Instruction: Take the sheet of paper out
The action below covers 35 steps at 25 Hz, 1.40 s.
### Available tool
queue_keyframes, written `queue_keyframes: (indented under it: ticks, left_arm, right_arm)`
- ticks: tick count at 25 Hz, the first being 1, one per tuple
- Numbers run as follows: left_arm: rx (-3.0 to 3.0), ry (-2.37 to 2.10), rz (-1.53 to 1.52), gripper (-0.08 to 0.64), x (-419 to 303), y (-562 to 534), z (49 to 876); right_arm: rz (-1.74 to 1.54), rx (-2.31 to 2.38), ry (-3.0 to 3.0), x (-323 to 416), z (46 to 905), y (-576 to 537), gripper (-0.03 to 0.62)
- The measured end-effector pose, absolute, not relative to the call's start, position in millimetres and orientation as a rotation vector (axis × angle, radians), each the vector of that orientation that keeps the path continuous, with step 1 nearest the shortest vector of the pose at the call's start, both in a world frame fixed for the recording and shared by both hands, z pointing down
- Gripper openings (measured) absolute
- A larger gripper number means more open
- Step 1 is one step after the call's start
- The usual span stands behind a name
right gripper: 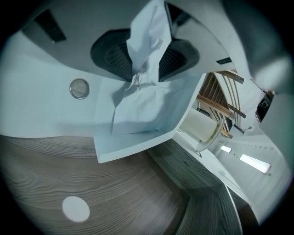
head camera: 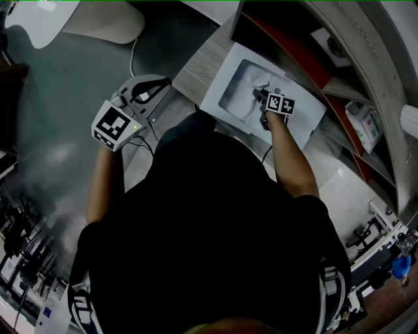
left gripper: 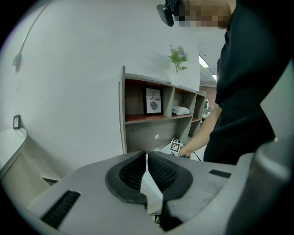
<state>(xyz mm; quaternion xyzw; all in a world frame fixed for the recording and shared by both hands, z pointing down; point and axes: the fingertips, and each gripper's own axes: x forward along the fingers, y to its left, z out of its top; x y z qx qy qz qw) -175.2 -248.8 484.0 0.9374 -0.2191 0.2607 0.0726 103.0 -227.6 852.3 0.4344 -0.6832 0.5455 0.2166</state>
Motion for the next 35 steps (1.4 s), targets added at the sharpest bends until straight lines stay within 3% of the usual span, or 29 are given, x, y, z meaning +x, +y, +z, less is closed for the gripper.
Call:
queue_keyframes:
  ticks: [16,28,35]
  left_arm:
    - [2.804,-0.653,0.787,0.029,-180,-243,487]
    - [2.811,-0.640,0.795,0.029,-182,-243,488]
    - [2.807,-0.653,0.789,0.028,-184,-241,487]
  right_arm:
    - [1.602,1.241,-1.913,91,850,-234,0.184]
    - [1.560,1.224,-1.870,84,856,-237,0.050]
    - [1.566,1.218,-1.880,83,854,-236,0.031]
